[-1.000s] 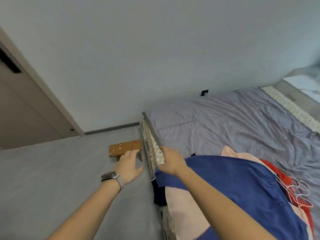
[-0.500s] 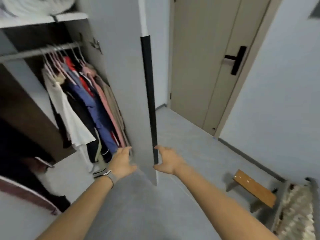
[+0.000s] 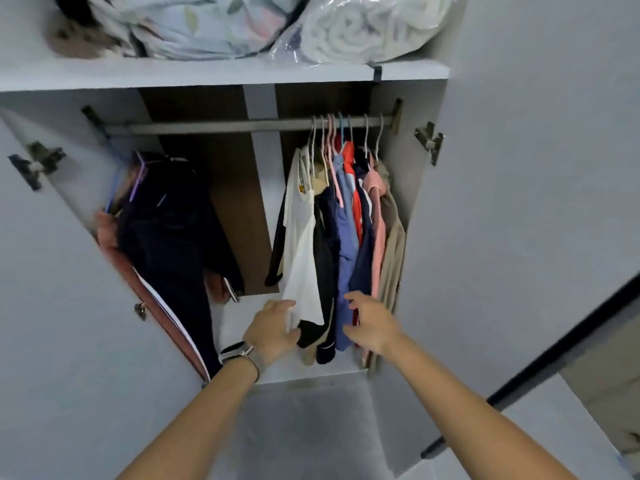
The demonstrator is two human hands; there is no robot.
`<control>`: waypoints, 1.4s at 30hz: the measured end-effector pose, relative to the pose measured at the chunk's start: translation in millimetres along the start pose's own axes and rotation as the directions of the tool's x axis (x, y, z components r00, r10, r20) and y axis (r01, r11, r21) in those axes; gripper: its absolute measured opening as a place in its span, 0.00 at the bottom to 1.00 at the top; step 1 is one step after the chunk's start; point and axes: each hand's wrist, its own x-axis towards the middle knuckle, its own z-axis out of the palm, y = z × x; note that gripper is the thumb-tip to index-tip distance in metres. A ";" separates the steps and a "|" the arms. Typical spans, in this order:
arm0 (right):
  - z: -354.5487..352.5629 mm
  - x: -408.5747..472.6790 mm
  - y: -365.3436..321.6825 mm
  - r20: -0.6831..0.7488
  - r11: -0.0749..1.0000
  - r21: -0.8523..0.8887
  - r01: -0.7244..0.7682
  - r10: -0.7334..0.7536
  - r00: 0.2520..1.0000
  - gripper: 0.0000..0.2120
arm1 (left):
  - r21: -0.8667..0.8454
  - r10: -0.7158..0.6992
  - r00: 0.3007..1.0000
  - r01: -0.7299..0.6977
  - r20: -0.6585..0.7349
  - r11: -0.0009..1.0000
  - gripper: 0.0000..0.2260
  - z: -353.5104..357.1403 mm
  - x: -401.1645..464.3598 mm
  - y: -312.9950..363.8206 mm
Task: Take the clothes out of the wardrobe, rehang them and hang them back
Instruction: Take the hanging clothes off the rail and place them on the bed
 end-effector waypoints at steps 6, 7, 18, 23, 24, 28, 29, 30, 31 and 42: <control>-14.6 114.7 -59.7 -0.019 0.975 0.204 0.093 -0.091 0.996 0.24 | -0.107 -0.067 0.998 0.066 -0.006 0.992 0.35 -57.4 67.9 -38.8; -18.5 132.4 -66.8 -0.059 0.967 0.237 0.098 -0.086 0.995 0.23 | -0.116 -0.083 0.996 0.079 -0.033 0.990 0.37 -66.8 84.4 -48.3; -32.4 262.1 -116.4 -0.376 0.957 0.290 0.017 0.098 0.922 0.31 | -0.130 0.013 0.978 -0.041 -0.207 0.991 0.22 -139.8 210.6 -88.3; -19.4 294.4 -127.3 -0.333 0.915 0.400 -0.059 0.205 0.920 0.24 | -0.175 -0.003 0.959 -0.048 -0.283 0.983 0.20 -151.7 226.0 -113.8; -17.7 304.2 -131.6 -0.327 0.899 0.430 -0.077 0.235 0.915 0.20 | -0.190 -0.021 0.959 -0.034 -0.281 0.981 0.20 -153.3 228.7 -120.1; -13.5 338.2 -156.7 -0.278 0.765 0.641 -0.055 0.298 0.913 0.12 | -0.231 -0.080 0.952 0.010 -0.295 0.973 0.20 -166.8 238.7 -139.3; -12.4 340.8 -167.2 -0.245 0.729 0.682 -0.060 0.304 0.921 0.10 | -0.241 -0.090 0.948 0.015 -0.305 0.971 0.20 -171.1 240.0 -143.4; -8.7 343.5 -175.6 -0.228 0.700 0.712 -0.051 0.299 0.927 0.08 | -0.248 -0.099 0.944 0.019 -0.315 0.969 0.20 -175.3 240.3 -147.5; -4.7 343.0 -185.0 -0.214 0.680 0.732 -0.041 0.287 0.934 0.07 | -0.251 -0.104 0.937 0.018 -0.333 0.968 0.20 -179.7 240.7 -151.4; 21.5 334.0 -210.9 -0.051 0.647 0.760 -0.066 0.161 0.986 0.04 | -0.167 -0.340 0.463 0.376 -0.819 0.912 0.22 -240.5 230.6 -206.4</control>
